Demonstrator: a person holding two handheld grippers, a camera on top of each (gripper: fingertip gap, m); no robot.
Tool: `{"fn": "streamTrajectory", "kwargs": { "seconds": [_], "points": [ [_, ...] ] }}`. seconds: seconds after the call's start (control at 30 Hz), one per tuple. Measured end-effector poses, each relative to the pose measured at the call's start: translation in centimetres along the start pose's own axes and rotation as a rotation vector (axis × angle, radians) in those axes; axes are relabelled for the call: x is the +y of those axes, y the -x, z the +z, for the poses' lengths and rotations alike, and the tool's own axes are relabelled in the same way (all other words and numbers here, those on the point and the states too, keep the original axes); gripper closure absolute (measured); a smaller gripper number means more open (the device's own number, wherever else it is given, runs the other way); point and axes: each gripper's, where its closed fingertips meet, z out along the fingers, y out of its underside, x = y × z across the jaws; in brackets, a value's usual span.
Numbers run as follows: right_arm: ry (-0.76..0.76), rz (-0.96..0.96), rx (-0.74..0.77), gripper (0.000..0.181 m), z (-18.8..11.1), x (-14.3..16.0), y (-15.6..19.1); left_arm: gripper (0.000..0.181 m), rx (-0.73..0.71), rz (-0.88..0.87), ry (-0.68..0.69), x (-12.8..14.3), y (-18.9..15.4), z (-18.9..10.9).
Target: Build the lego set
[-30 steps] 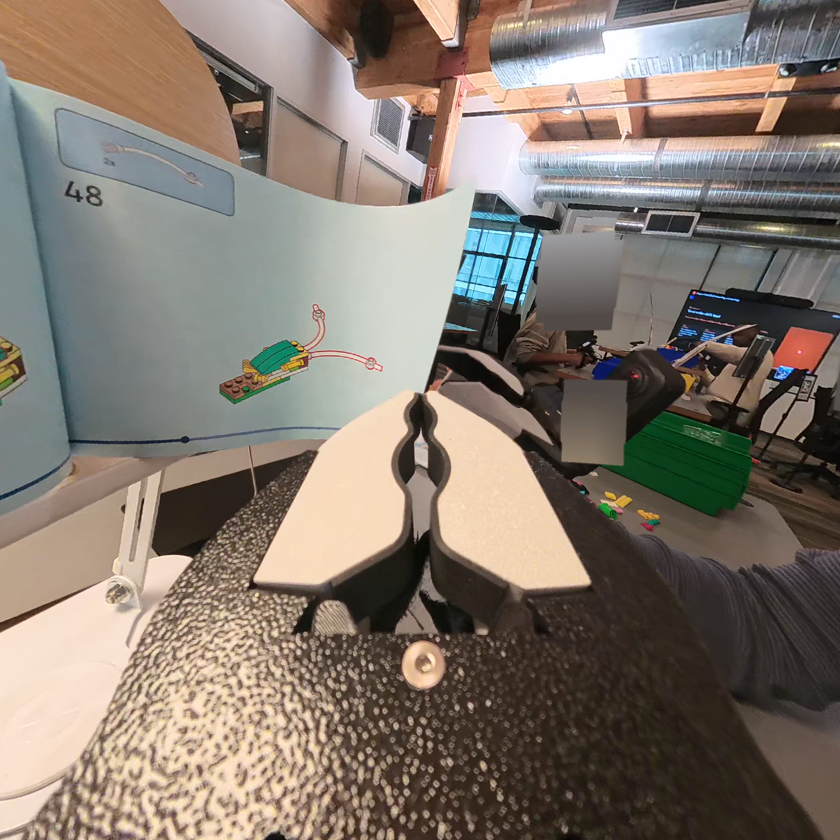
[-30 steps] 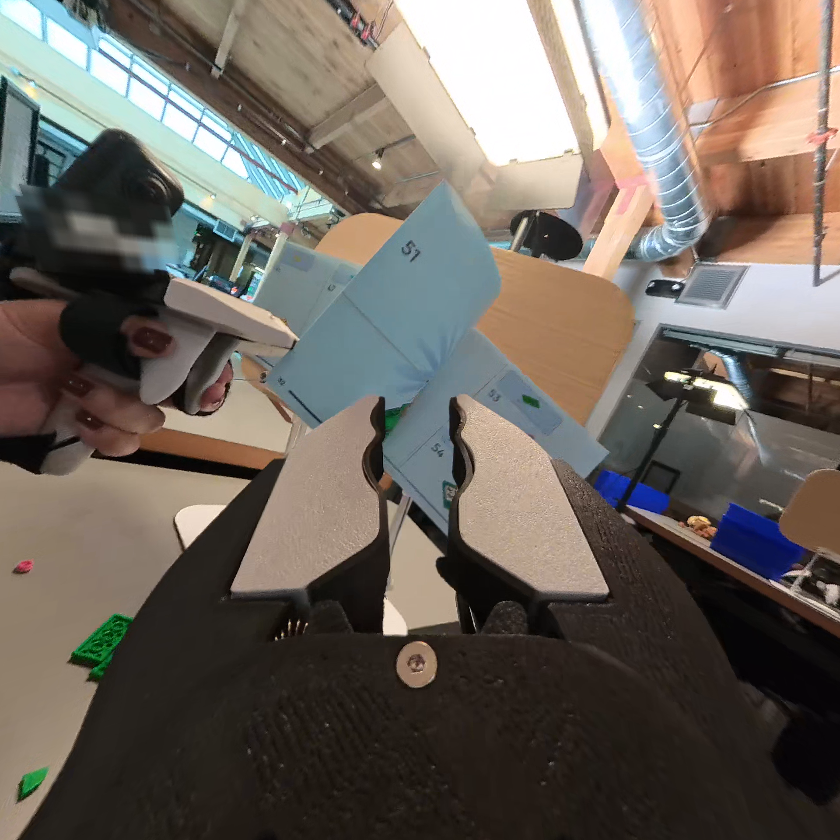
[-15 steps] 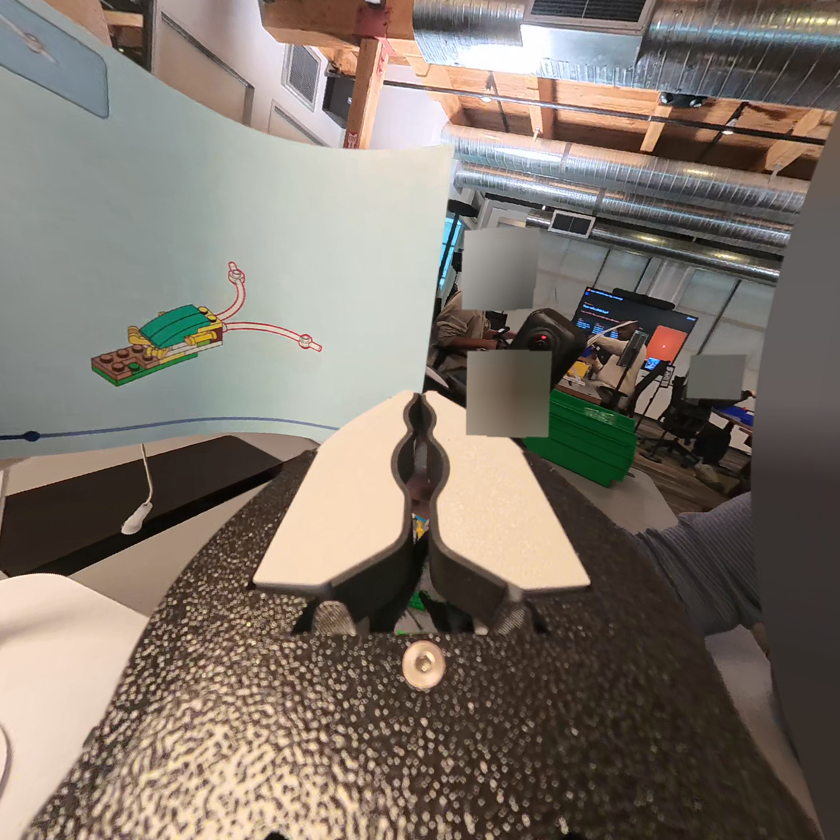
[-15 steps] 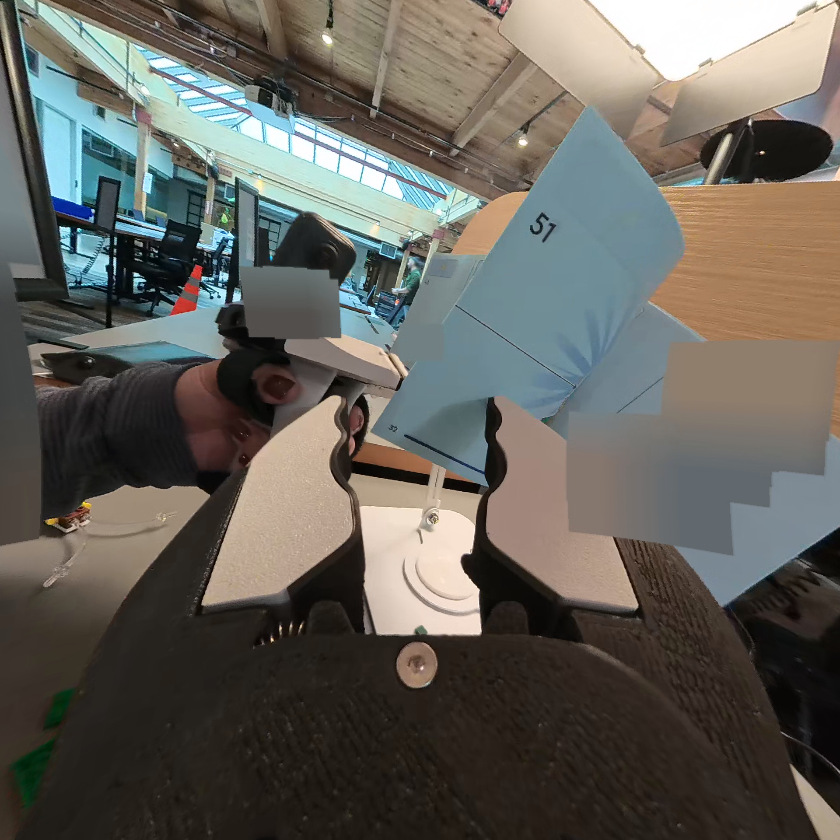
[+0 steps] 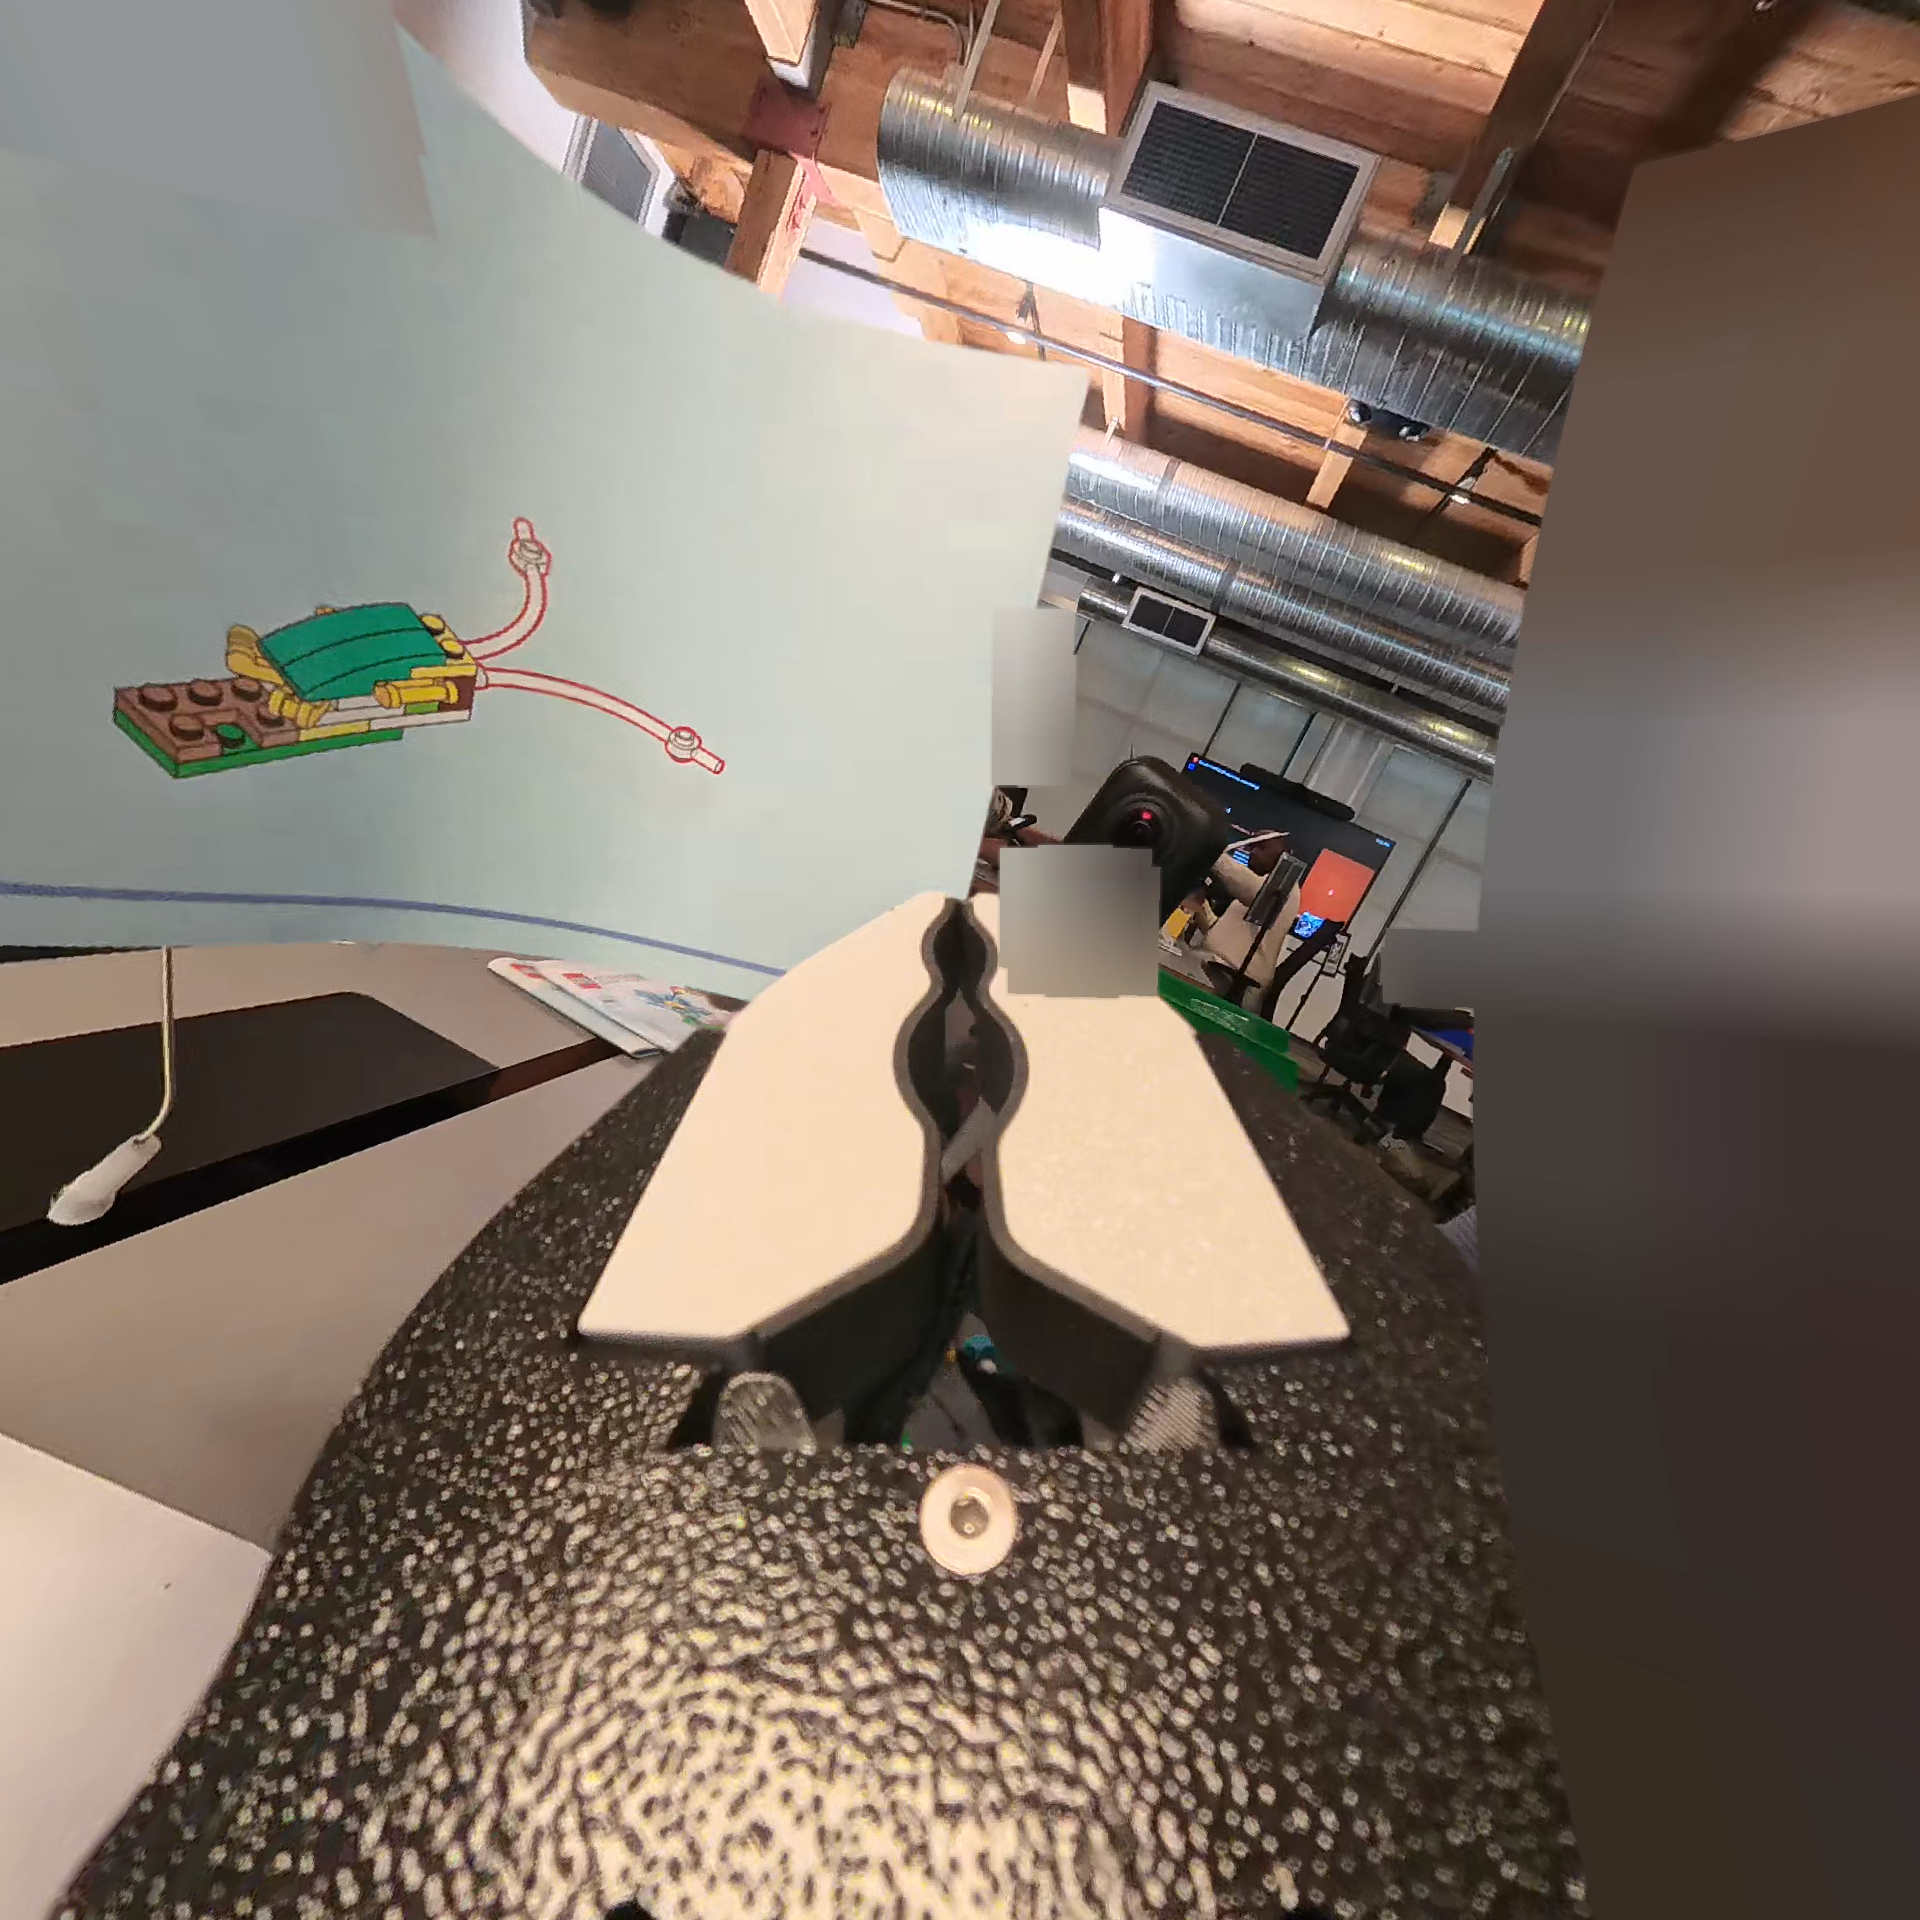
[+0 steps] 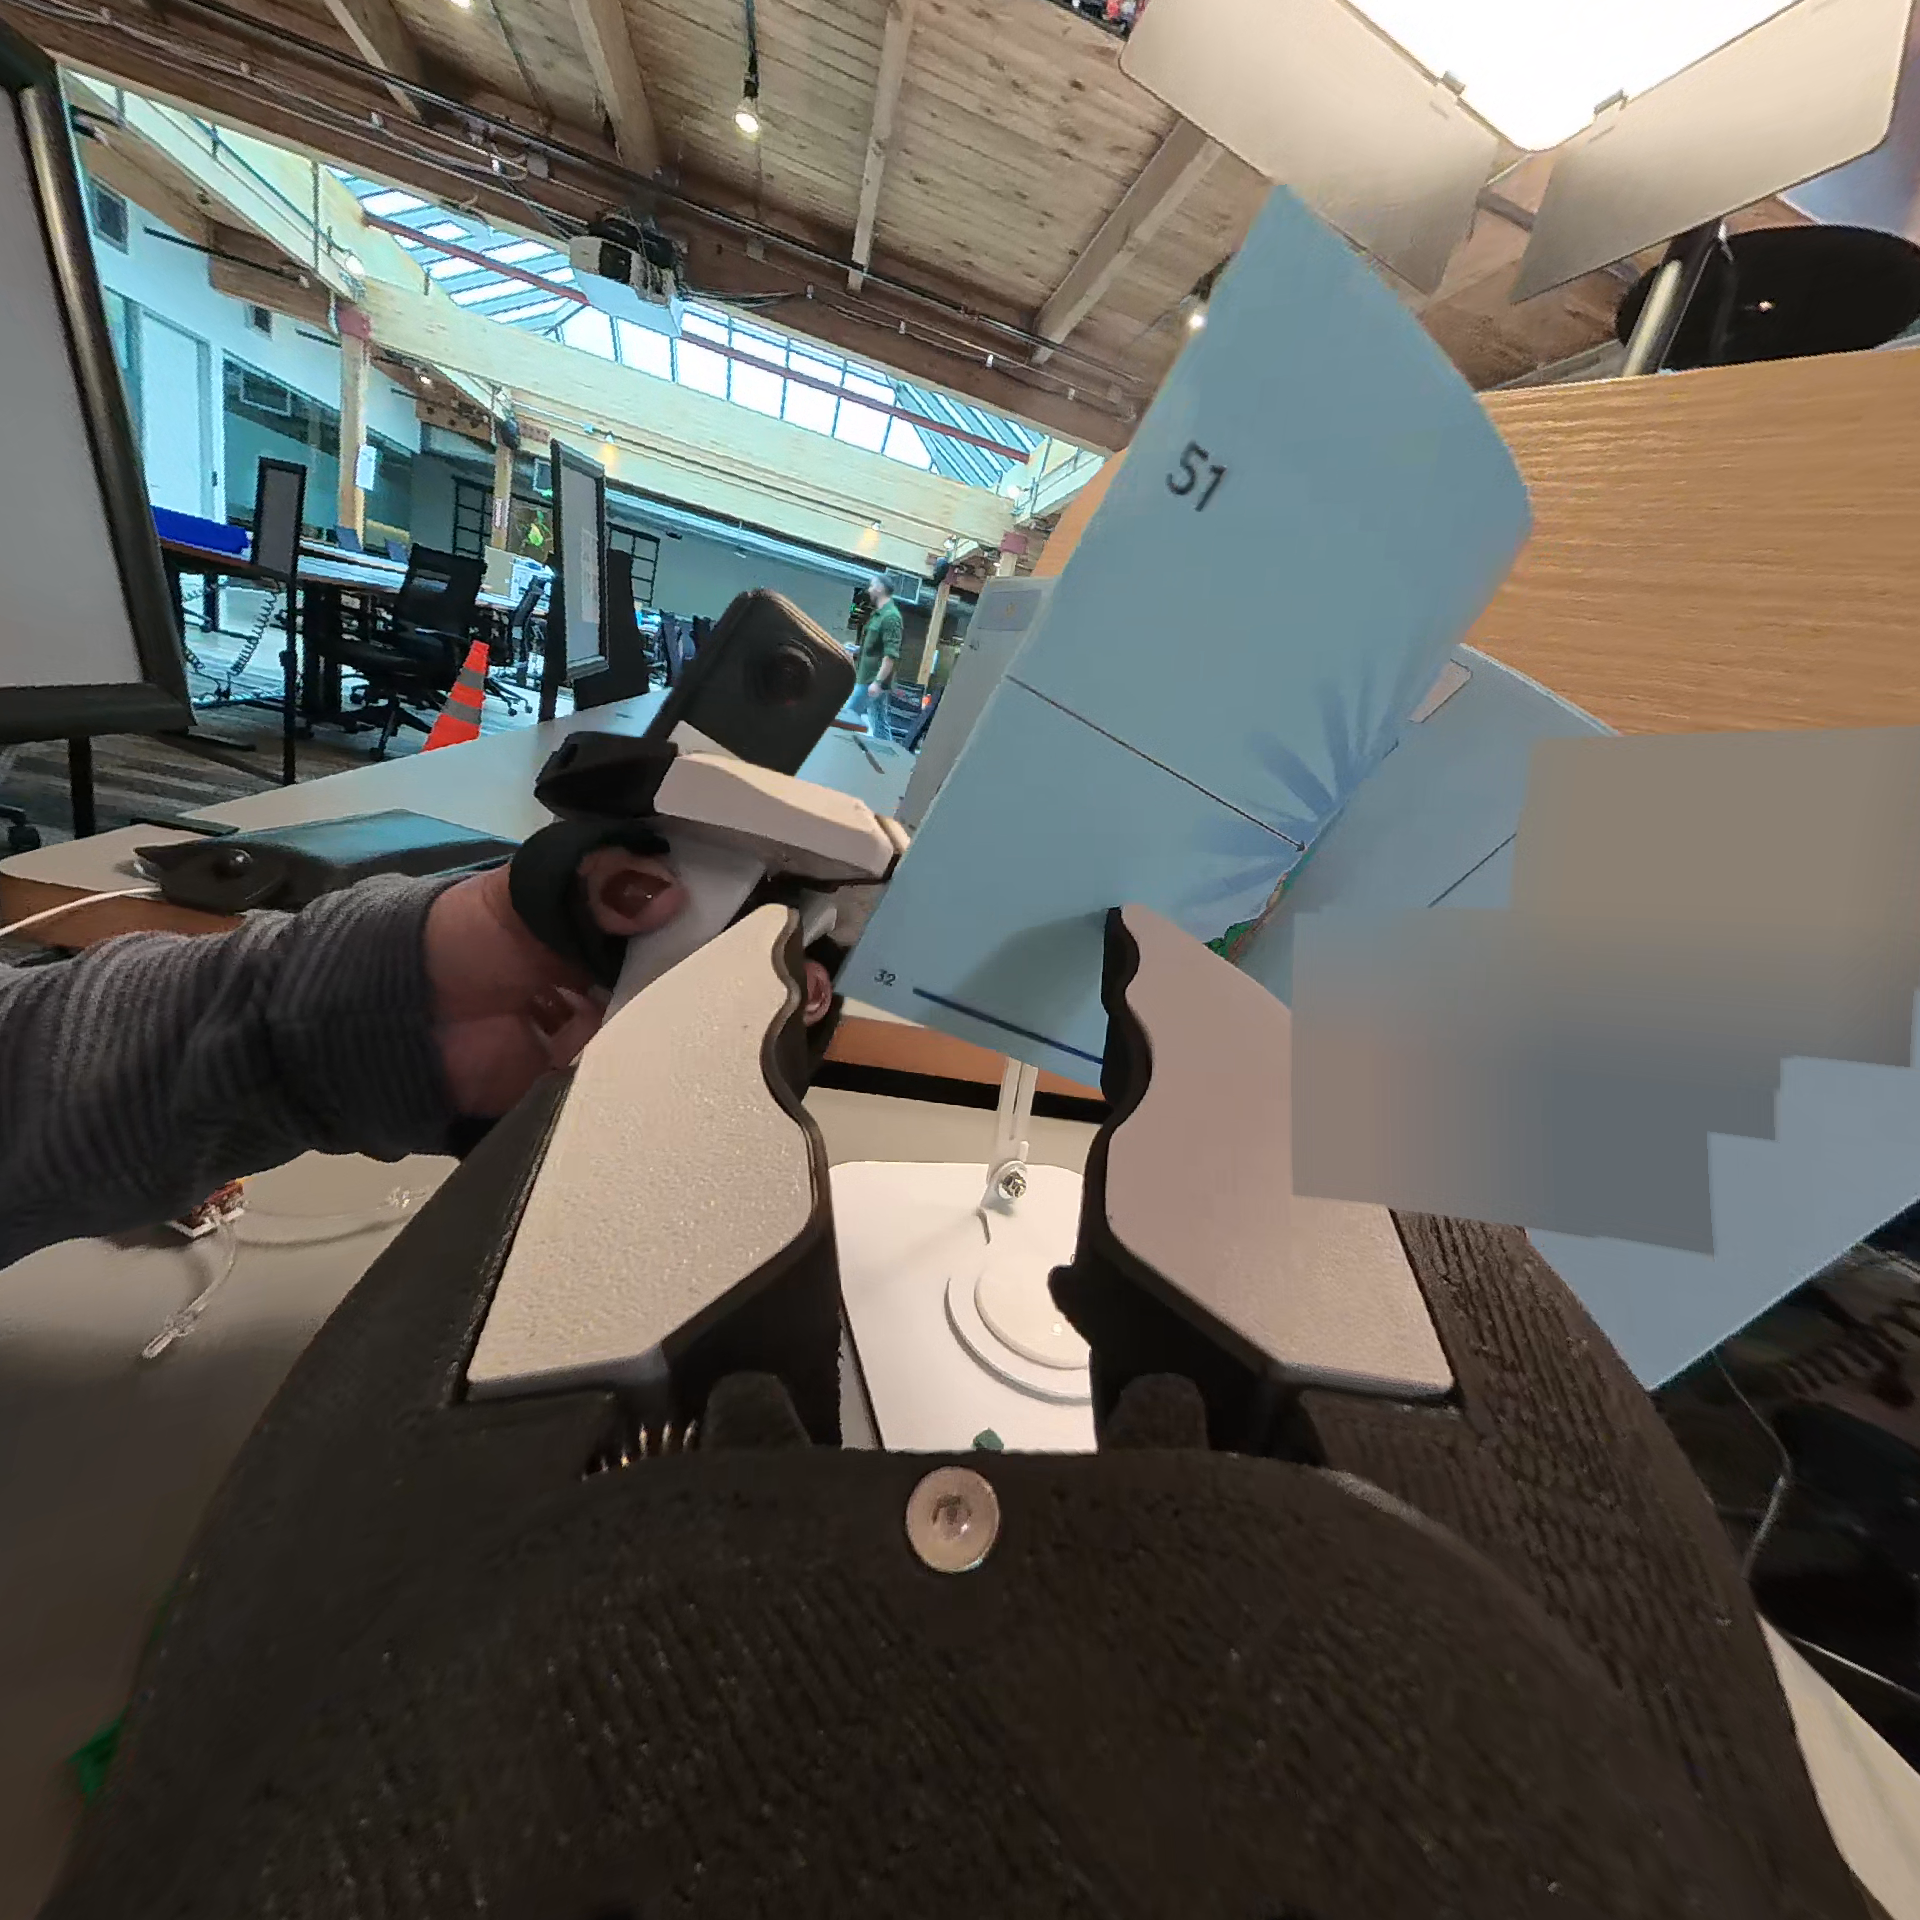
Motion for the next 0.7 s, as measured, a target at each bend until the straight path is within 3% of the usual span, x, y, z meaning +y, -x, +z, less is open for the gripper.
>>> {"fn": "streamTrajectory", "kwargs": {
  "seconds": [0.2, 0.53, 0.7],
  "points": [
    [-0.006, 0.009, 0.003, 0.146, -0.4, 0.0, -0.4, 0.181, -0.017, 0.012, 0.015, 0.4, 0.2, 0.4],
    [-0.01, 0.023, 0.01, 0.147, -1.1, -0.1, -1.0, 0.181, -0.102, 0.112, 0.034, 0.2, 0.7, 0.3],
    [-0.001, -0.006, 0.009, 0.146, -1.0, 0.0, -0.8, 0.181, -0.256, 0.321, -0.003, -0.9, 1.2, 0.3]
  ]
}}
